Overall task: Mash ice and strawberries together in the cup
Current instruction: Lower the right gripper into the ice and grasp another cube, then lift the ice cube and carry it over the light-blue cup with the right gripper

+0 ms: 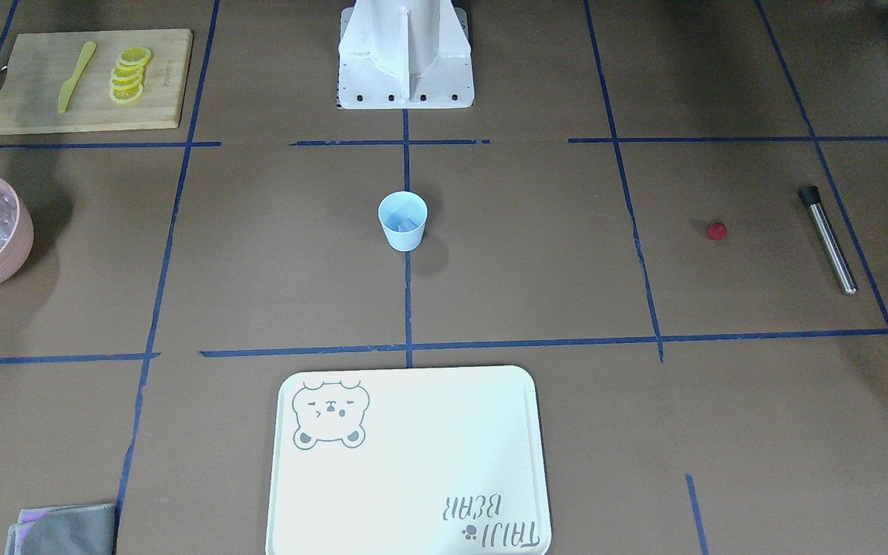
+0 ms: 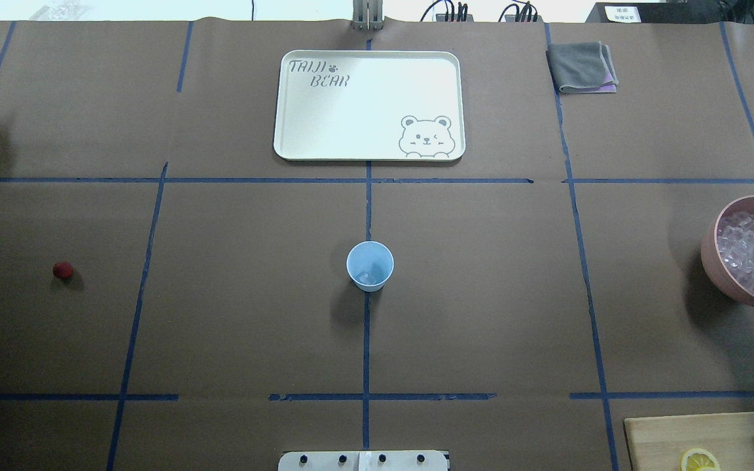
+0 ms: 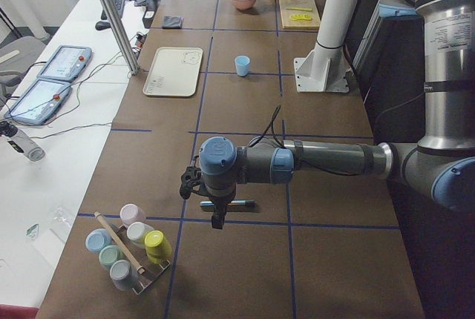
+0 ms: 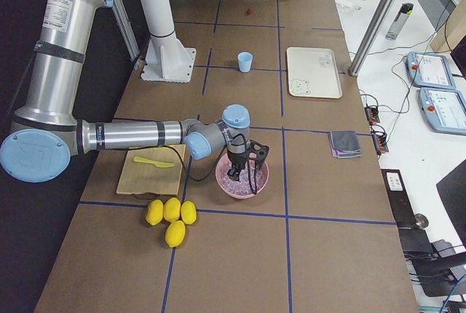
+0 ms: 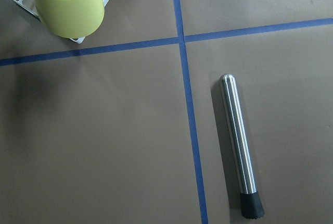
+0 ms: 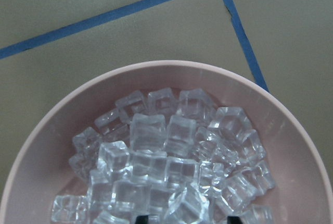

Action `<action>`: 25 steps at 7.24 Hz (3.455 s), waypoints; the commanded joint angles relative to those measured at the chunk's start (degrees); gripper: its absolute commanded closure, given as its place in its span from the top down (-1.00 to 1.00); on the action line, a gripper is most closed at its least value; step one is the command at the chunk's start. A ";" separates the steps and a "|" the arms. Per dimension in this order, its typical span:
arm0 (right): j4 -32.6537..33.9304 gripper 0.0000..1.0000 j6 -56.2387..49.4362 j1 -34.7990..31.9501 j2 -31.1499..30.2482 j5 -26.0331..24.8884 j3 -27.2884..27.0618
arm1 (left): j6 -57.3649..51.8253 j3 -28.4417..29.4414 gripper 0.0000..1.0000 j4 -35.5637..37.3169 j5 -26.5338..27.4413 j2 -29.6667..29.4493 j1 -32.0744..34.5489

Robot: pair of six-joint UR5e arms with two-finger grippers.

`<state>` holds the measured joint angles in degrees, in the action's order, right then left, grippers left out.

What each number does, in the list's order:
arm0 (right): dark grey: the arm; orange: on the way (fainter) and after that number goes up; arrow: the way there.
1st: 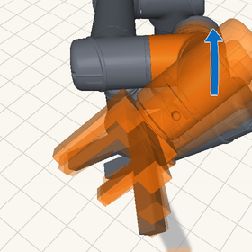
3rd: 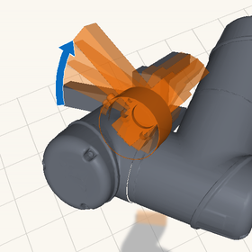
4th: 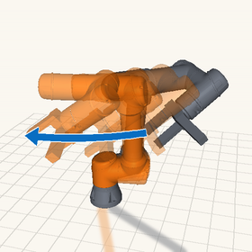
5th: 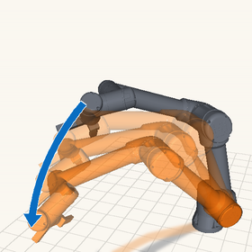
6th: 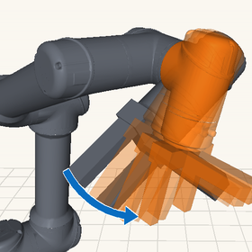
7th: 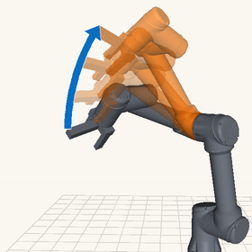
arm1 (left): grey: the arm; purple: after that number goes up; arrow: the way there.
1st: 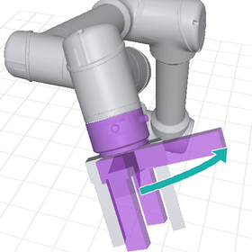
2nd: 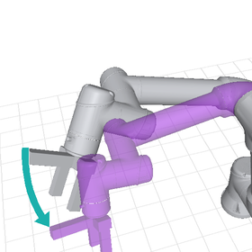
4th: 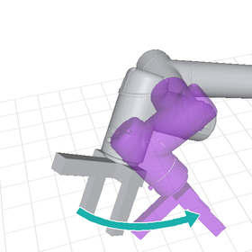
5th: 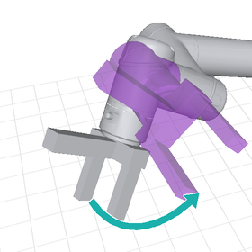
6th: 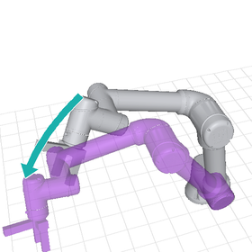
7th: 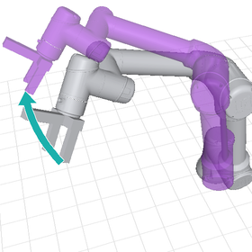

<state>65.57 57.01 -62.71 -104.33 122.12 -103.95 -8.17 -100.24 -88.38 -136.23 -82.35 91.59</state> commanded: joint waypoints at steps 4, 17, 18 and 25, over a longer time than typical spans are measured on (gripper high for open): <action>-0.97 -0.95 -1.81 0.04 0.53 -0.04 0.76 | 0.00 -0.39 1.00 -0.04 0.00 0.00 -0.01; 25.63 -0.86 -15.22 17.42 38.99 -2.75 -5.05 | 0.00 -0.39 1.00 -2.13 -0.09 -0.53 -1.24; 25.92 -0.82 -15.18 18.31 40.51 -2.94 -4.78 | 0.00 -0.30 1.00 -2.41 -0.09 -0.53 -1.33; 33.39 -0.80 -15.18 16.22 42.72 -4.18 -6.85 | 0.09 -0.22 1.00 -2.15 -5.54 2.20 -3.26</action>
<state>98.52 41.77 -46.24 -61.22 117.96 -108.76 -8.09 -100.54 -90.60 -140.79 -80.48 88.37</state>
